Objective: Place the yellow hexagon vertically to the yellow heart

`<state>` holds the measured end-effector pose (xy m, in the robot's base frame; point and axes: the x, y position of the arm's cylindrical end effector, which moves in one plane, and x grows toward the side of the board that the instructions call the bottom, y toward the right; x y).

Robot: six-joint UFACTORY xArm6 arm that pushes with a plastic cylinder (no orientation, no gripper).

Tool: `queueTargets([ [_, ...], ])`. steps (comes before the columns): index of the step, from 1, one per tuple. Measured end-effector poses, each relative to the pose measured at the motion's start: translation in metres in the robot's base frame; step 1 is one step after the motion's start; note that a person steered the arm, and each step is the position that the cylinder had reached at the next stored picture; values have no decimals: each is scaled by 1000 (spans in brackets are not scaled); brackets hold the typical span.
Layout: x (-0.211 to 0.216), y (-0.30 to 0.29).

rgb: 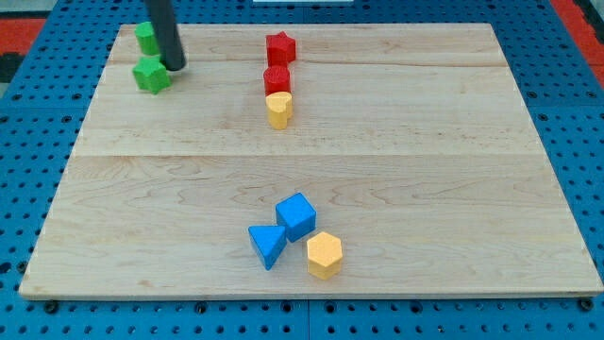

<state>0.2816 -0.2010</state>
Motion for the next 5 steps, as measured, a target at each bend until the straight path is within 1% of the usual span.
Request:
queueTargets([
  [1,0,-8],
  [3,7,64],
  [4,25,54],
  [5,33,49],
])
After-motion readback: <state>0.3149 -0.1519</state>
